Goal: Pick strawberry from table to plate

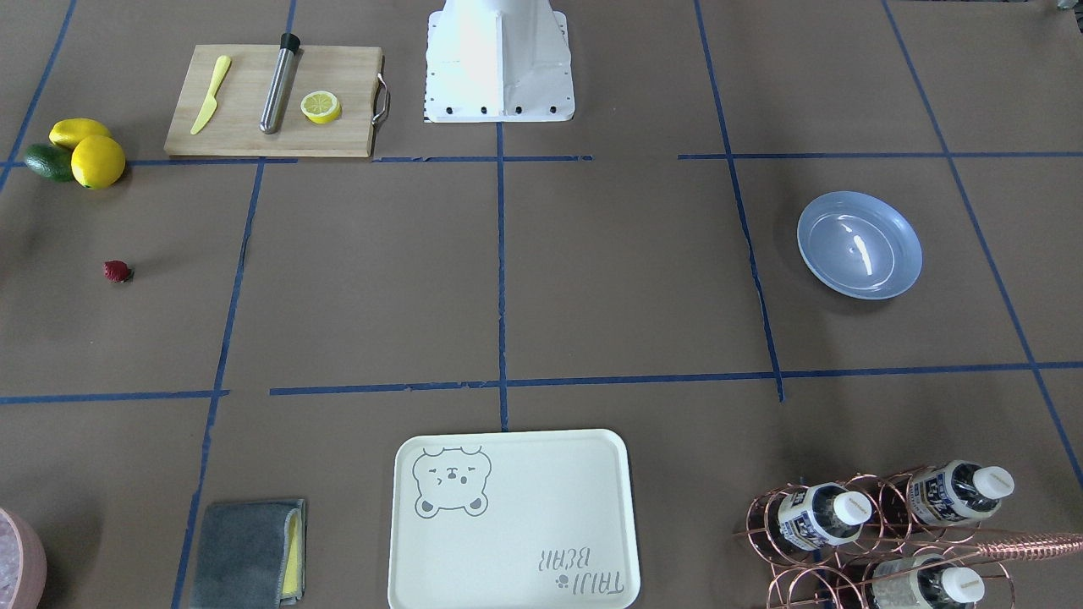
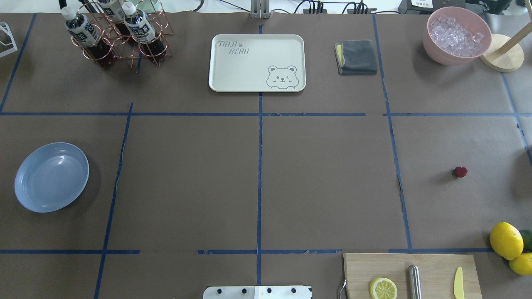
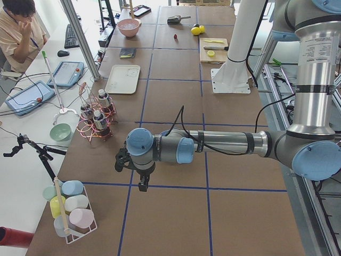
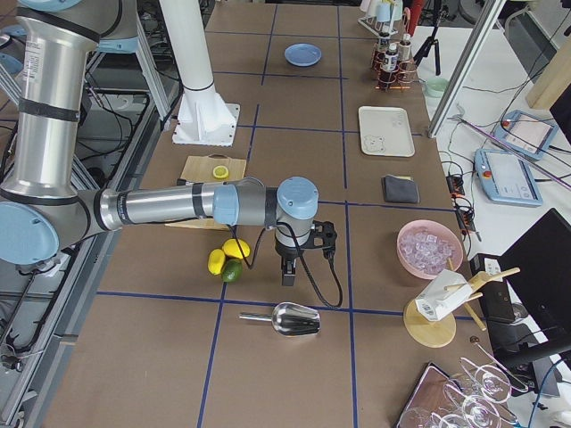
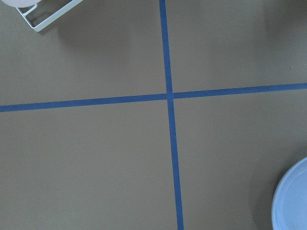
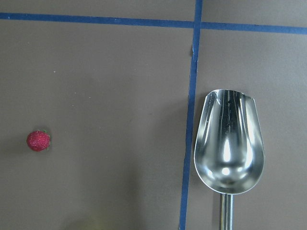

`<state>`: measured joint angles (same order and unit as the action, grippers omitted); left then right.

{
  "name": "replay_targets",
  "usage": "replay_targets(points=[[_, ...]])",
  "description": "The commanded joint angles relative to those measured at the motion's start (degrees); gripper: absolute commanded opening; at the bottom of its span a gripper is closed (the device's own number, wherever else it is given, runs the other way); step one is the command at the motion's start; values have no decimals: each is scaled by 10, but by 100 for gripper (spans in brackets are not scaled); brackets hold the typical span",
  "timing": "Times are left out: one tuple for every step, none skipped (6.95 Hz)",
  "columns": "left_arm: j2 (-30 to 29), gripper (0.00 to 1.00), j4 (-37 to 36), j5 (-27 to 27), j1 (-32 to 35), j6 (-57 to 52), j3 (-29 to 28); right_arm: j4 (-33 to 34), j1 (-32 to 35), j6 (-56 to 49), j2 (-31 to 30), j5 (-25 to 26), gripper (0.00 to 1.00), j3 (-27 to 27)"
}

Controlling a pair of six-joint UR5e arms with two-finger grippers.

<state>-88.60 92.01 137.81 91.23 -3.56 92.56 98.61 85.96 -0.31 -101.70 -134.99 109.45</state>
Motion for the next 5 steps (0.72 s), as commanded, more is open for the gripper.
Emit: replay_targets(points=[[-1,100,7,1,0,0,3,0,1,2,1,0,100,1],[-2,100,9,-1,0,0,4,0,1,2,1,-1,100,1],[-1,100,12,-1,1,0,22,0,1,2,0,-1,100,1],[-2,100,11,-3,1,0,53,0,1,2,-2,-3,100,2],[-2,100,11,-3,1,0,60,0,1,3,-2,-2,100,2]])
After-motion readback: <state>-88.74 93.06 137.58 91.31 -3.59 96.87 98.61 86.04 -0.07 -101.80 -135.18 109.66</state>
